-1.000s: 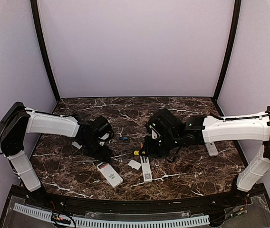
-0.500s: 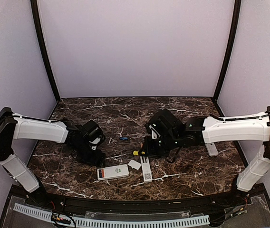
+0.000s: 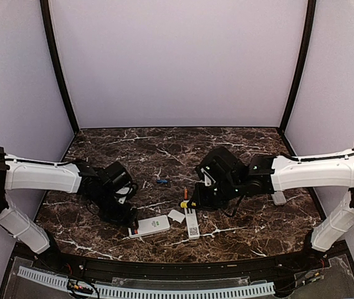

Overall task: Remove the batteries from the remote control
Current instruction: Move the remote control without the battery cover to the center of the board, then pick up the remote control without the battery cover from the center of the board.

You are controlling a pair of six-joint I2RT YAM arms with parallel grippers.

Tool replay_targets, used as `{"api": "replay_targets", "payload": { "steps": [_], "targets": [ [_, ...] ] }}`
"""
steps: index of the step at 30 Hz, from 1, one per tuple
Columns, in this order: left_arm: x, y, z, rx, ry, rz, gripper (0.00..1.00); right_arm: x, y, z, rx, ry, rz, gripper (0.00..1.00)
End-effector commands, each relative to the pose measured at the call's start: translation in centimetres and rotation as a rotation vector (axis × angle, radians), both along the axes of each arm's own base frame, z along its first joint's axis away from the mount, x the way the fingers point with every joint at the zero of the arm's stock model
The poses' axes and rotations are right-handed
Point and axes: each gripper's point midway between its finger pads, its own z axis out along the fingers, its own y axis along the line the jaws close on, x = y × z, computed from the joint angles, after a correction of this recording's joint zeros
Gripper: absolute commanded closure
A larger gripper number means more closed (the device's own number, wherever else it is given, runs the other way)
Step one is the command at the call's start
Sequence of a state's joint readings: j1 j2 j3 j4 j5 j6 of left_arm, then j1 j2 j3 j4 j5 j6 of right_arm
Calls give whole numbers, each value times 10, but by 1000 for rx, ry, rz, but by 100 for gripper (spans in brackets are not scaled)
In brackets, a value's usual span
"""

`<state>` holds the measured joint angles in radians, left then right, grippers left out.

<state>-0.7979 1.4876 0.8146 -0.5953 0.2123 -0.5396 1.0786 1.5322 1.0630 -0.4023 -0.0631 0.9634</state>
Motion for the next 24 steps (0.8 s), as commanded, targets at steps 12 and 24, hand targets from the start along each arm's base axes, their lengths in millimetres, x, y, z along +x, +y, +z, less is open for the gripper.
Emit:
{"api": "replay_targets", "payload": {
  "steps": [12, 24],
  "targets": [
    [29, -72, 32, -155, -176, -361, 19, 11, -13, 24, 26, -82, -57, 100],
    [15, -87, 4, -99, -178, -491, 18, 15, -26, 28, 18, -110, -90, 100]
  ]
}}
